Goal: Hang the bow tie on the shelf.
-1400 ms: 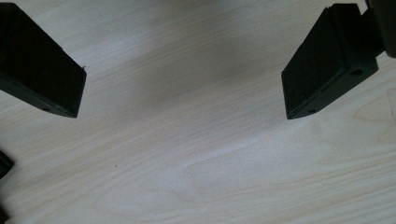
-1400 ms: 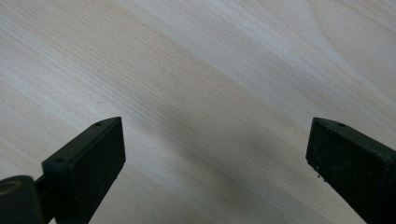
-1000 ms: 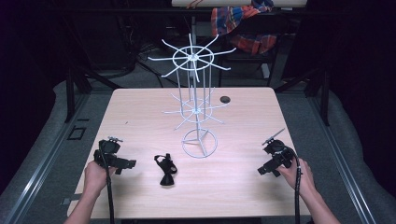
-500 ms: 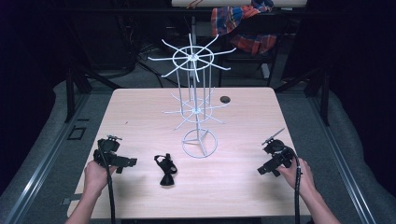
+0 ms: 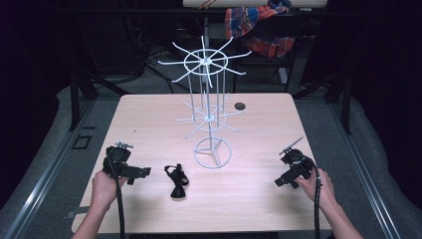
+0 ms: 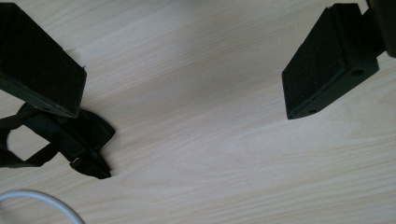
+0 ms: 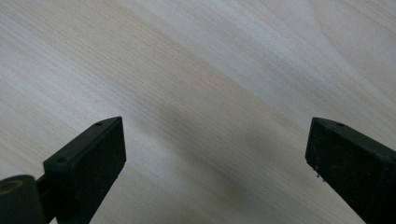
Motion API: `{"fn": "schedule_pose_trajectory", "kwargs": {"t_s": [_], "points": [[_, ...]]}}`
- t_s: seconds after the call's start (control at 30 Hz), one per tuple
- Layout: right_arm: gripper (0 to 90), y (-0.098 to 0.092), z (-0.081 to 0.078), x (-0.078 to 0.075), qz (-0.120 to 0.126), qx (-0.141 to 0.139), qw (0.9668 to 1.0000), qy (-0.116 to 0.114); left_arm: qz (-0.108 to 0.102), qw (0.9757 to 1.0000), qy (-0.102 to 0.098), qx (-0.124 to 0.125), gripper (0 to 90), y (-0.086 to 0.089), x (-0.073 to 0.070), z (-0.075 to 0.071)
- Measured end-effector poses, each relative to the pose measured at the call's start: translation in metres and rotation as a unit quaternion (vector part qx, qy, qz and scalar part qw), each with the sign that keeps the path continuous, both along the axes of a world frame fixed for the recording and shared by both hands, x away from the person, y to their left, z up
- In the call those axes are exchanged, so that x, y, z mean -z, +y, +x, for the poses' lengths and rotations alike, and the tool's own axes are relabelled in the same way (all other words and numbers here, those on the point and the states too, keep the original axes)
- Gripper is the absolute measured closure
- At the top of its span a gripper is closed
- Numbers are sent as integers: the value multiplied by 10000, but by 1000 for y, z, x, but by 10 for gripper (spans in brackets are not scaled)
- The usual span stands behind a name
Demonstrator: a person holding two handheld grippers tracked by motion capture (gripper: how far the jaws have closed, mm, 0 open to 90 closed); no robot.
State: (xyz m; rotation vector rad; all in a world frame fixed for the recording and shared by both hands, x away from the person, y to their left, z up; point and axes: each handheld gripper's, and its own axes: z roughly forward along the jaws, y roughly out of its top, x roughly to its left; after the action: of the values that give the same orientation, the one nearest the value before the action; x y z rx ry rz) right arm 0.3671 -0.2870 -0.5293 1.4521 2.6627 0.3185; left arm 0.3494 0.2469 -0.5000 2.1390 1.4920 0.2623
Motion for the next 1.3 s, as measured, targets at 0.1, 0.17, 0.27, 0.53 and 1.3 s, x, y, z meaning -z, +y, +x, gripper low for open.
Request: {"fn": "schedule_pose_trajectory", "kwargs": {"t_s": [0.1,0.17,0.27,0.53,1.3], "points": [[47,0,0,1,-2,7,10000,4,-39,10000,-45,59,0,-5,-3,-2],[48,0,0,1,6,16,10000,-1,-58,9999,-78,82,0,-8,-5,-4],[48,0,0,1,5,23,10000,-2,-100,9997,-166,141,0,-13,-9,-7],[48,1,0,2,64,79,9999,-28,-226,9988,-275,345,0,-31,-14,-13],[52,2,-1,7,162,220,9996,-119,-372,9955,-349,797,327,-60,-2,-7]]}}
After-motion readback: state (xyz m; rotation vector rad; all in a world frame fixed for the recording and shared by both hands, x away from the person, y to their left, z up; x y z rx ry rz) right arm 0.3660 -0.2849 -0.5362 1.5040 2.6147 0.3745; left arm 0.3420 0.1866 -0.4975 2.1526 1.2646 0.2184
